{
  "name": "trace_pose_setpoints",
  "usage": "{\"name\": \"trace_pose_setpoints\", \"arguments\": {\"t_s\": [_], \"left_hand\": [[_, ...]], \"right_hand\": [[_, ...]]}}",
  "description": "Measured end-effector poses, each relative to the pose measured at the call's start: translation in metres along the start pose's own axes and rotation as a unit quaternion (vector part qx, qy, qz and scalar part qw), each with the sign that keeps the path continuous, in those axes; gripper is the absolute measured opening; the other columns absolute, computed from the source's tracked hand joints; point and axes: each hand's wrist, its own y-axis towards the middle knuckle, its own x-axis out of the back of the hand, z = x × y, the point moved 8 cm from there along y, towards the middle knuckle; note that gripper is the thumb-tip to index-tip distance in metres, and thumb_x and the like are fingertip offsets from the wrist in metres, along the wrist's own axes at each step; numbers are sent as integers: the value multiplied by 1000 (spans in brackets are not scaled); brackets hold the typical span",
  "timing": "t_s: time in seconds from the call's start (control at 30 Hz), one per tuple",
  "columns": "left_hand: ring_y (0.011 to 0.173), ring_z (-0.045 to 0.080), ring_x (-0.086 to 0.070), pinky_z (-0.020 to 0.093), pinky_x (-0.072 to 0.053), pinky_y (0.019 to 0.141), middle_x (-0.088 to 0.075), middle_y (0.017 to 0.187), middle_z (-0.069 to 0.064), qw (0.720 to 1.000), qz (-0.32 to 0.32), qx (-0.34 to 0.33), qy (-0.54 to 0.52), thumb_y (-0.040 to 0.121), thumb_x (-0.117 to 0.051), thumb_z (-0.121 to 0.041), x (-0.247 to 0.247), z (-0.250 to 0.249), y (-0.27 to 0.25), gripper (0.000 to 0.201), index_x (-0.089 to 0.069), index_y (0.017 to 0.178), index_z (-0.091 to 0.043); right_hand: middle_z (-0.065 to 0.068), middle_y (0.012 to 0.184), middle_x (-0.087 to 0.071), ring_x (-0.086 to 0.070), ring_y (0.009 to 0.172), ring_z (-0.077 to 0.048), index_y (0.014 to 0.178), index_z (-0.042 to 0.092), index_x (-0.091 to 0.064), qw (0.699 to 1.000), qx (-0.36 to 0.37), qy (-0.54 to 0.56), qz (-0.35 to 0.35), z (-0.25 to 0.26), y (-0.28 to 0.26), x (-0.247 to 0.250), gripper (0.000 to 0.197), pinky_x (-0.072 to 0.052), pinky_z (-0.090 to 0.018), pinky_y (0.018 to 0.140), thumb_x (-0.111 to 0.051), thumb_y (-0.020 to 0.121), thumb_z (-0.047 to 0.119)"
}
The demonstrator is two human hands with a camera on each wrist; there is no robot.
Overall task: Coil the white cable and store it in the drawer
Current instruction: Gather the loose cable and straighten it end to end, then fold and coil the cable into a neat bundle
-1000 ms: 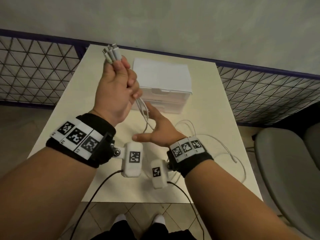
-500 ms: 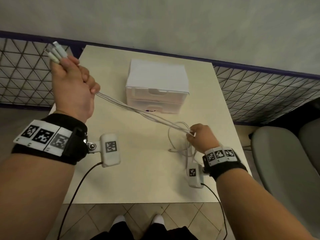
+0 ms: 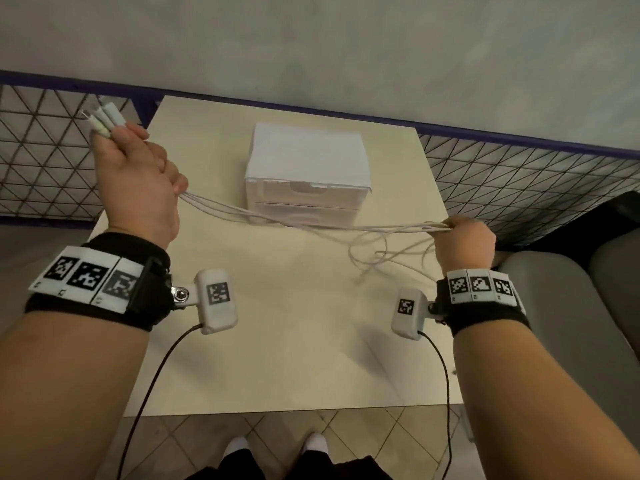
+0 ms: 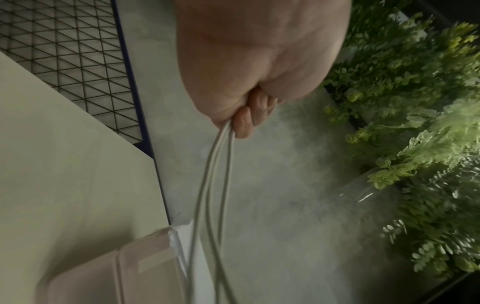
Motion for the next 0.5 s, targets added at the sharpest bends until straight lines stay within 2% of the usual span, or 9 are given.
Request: {"name": "trace_pose_setpoints", "arguments": {"t_s": [0.07, 0.13, 0.23, 0.27, 0.33, 0.4, 0.5], "left_hand": [[46, 12, -28, 23, -27, 42, -37, 57, -4, 1000, 13, -4, 4, 100, -27, -35, -4, 1, -2, 23, -42, 88, -21], [46, 12, -28, 24, -27, 43, -37, 57, -4, 1000, 28, -1, 3, 99, -28, -36, -8, 3, -5, 23, -42, 88, -22], [47, 13, -27, 25, -27, 44, -35, 58, -3, 999, 45, 8, 1, 99, -31, -35, -11, 6, -10, 21, -43, 87, -23], [48, 13, -27, 25, -27, 44, -35, 59, -3, 999, 50, 10, 7, 100, -30, -33, -12, 7, -13, 21, -43, 87, -22], [49, 14, -27, 26, -27, 45, -34, 60, -2, 997, 69, 18, 18, 100, -30, -32, -18, 10, -20, 21, -42, 88, -22], [49, 13, -28, 26, -28, 45, -36, 60, -3, 994, 96, 31, 32, 101, -29, -31, -27, 16, -27, 21, -43, 87, -22], [48, 10, -31, 25, -31, 45, -39, 59, -5, 988, 142, 47, 47, 101, -29, -31, -40, 29, -39, 22, -43, 86, -24]], "right_hand": [[-13, 105, -62, -60, 95, -32, 90, 6, -69, 998, 44, 22, -44, 14, -8, 3, 11, -43, -30, 77, -64, 83, 11], [-13, 126, -50, -57, 105, -30, 101, 2, -65, 993, 77, 31, -86, 21, -19, 5, 21, -39, -27, 84, -54, 84, -2], [-15, 139, -39, -53, 110, -30, 111, -2, -58, 981, 107, 55, -154, 24, -26, 20, 26, -40, -26, 86, -46, 87, -3], [-16, 140, -37, -53, 111, -30, 112, -3, -58, 981, 110, 56, -147, 24, -24, 20, 27, -41, -27, 88, -46, 88, -3], [-15, 140, -35, -53, 113, -30, 116, -5, -57, 994, 83, 32, -69, 21, -21, 6, 30, -38, -26, 95, -45, 89, -5], [-14, 140, -33, -55, 111, -32, 118, -5, -56, 998, 53, -31, 31, 17, -27, -19, 34, -40, -29, 100, -45, 87, -8], [-12, 135, -39, -50, 117, -31, 125, 5, -55, 977, 54, -127, 161, 12, -47, -59, 44, -44, -37, 101, -47, 83, -6]]}}
